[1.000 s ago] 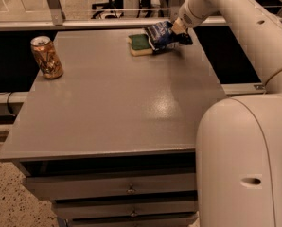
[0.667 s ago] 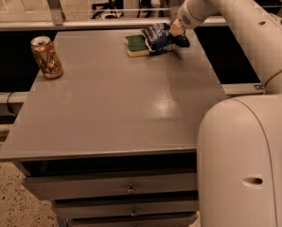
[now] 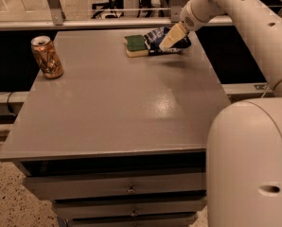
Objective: Move blue chip bag near sponge
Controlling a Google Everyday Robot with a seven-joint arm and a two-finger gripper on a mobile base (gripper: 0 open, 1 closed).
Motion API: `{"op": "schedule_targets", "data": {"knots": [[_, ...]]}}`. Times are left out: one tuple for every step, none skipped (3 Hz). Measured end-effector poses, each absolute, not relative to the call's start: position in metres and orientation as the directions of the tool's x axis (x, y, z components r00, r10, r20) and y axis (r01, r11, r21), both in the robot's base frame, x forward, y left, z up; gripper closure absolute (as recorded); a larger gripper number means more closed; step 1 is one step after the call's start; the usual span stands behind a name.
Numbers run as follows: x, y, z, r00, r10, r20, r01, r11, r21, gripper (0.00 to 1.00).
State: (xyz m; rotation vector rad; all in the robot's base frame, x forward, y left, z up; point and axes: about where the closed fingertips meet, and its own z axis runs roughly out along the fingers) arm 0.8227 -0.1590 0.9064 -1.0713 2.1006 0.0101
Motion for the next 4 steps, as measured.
{"op": "schedule_targets", "data": {"knots": [[0.811, -0.164, 0.916, -0.327, -0.692, -0.644, -0.703, 0.633, -0.324, 0.00], [0.743, -0.190, 0.962, -0.144, -0.627, -0.765, -0.761, 0.565, -0.320, 0.00], [0.683, -0.238, 0.984, 0.010, -0.634, -0.773, -0.783, 0.476, -0.400, 0.00], [0.688, -0.236, 0.980, 0.027, -0.653, -0.757, -0.781, 0.459, -0.423, 0.00]]}}
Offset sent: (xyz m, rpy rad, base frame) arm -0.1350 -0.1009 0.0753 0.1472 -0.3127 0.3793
